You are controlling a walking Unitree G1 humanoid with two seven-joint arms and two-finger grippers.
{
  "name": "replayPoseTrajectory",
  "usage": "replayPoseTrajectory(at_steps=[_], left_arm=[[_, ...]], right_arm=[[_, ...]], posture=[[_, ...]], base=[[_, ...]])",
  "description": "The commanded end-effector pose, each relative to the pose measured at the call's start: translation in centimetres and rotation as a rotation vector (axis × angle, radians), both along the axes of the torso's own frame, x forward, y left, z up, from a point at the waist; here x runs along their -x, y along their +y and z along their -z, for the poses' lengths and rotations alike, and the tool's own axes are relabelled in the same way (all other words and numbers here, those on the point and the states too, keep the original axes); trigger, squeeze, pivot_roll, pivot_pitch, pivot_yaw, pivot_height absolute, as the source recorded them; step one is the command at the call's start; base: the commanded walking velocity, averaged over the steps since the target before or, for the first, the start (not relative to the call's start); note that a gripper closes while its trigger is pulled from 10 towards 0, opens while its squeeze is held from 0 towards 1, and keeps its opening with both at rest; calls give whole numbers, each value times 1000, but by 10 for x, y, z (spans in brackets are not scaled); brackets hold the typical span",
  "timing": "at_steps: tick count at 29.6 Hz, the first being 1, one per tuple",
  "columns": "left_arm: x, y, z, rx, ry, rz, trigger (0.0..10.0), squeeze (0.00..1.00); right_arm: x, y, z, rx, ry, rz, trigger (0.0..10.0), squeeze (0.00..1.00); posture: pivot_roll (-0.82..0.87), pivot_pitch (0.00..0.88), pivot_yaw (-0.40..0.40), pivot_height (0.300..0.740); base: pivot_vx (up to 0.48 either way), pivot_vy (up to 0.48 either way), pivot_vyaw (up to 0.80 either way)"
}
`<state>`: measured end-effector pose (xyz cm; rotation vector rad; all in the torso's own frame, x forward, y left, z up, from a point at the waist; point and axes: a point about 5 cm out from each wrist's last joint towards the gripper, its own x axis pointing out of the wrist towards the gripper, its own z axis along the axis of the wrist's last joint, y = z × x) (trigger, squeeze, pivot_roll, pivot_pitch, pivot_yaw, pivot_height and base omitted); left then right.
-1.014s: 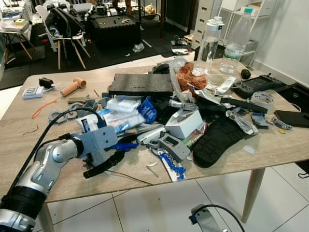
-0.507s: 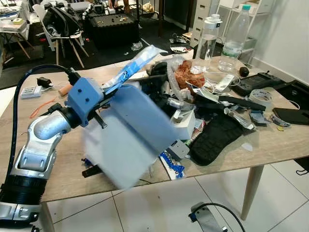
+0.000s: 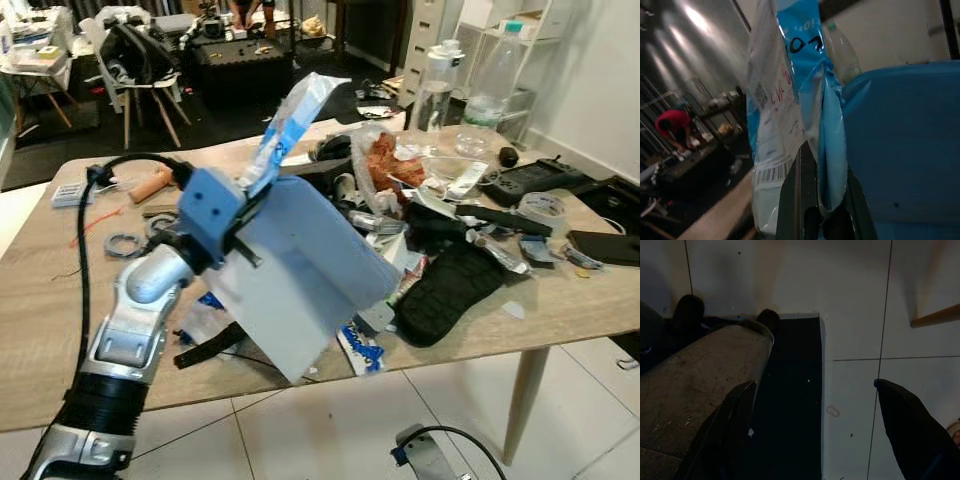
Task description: Picking trash to rubbish bin
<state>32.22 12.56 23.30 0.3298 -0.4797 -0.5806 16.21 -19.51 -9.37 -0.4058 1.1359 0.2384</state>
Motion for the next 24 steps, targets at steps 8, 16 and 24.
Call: replayPoseTrajectory(at_steps=[8,16,24], left_arm=[[-12,-10,4,155,30,-137,118,0],[-12,-12,9,162,39,-181,1098,0],[-22,-7,41,-237,19,-366,10000,0]], right_arm=[[16,3,7,0,61,-13,10000,0],[15,4,7,-3,48,-1,10000,0],[14,5,6,-8,47,-1,10000,0]], posture=[[25,27,58,740],[28,29,57,740],[28,33,59,740]], base=[[0,0,0],[0,0,0],[0,0,0]])
